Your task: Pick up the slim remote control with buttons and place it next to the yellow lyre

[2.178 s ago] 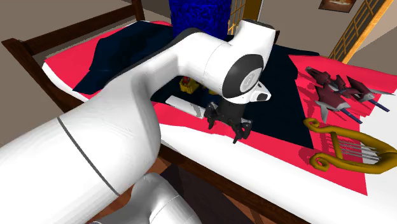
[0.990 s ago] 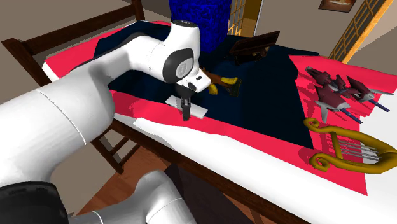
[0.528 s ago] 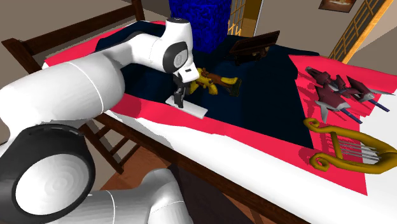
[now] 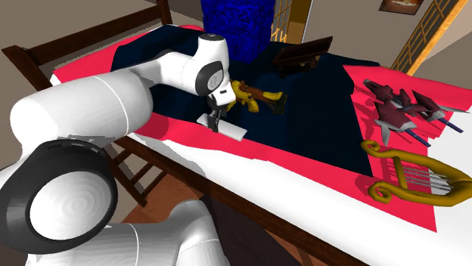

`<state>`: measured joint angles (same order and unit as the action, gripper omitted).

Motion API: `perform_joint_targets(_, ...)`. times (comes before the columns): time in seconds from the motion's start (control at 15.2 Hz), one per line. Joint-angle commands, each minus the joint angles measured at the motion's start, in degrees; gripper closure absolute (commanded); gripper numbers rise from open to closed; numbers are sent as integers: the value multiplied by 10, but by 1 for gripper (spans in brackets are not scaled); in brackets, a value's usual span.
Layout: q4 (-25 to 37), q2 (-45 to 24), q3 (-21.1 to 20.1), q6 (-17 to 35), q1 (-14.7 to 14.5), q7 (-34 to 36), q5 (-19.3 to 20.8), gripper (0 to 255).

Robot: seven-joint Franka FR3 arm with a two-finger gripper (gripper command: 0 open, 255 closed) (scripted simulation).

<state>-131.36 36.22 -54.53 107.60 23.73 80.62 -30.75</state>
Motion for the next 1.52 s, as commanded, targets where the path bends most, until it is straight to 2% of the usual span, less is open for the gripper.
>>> perform_joint_targets(0.0,-9,-3,-5,5,0,-1,-2,0)
perform_joint_targets(0.4,-9,-3,-4,6,0,-1,-1,0)
perform_joint_targets(0.46,-6,-5,-6,5,1,1,0,255)
perform_joint_targets(0.73,4,-13,-14,5,7,7,2,255)
perform_joint_targets(1.06,-9,-4,-4,6,-1,0,0,255)
perform_joint_targets(1.45,27,2,20,-39,-3,4,12,255)
